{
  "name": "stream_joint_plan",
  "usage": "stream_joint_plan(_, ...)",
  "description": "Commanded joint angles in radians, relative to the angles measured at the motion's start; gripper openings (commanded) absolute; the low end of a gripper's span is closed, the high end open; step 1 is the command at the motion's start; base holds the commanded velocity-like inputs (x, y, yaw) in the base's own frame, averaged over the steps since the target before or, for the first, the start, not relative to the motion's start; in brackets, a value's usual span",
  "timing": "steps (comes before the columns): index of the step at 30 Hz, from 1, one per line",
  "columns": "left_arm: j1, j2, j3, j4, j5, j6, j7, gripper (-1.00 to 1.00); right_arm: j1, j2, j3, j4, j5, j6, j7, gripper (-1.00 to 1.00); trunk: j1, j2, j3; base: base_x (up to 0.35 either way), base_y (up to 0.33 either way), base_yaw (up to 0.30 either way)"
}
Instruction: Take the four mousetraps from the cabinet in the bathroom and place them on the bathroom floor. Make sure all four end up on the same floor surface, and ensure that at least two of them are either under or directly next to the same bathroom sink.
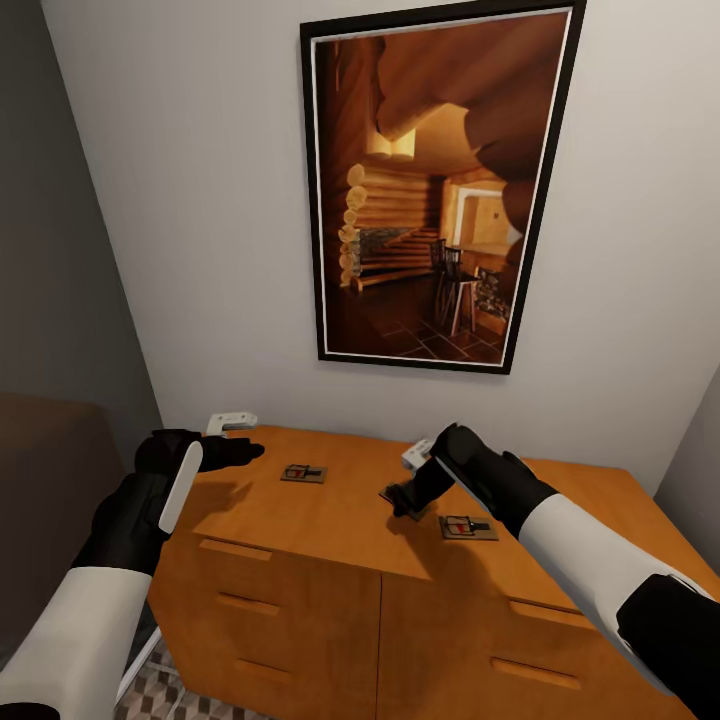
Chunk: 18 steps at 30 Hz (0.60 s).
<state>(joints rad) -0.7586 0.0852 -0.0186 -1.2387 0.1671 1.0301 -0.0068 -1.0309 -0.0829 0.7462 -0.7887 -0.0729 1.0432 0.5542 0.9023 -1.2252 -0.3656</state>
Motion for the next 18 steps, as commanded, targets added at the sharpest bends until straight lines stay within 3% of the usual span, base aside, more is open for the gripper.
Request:
stream_joint_plan(1, -0.001, 0.001, -0.001, -0.001, 0.001, 0.004, -0.001, 1.00, -0.001, -0.001, 0.005, -0.001, 0.002, 0.004, 0.005, 1.00, 0.000, -0.001, -0.001, 0.000, 0.000, 0.000)
stream_joint_plan(18, -0.001, 0.000, -0.001, -0.001, 0.002, 0.004, -0.001, 1.00, -0.001, -0.003, 0.007, 0.000, 0.113, 0.004, 0.102, 1.00, 0.000, -0.001, -0.001, 0.000, 0.000, 0.000)
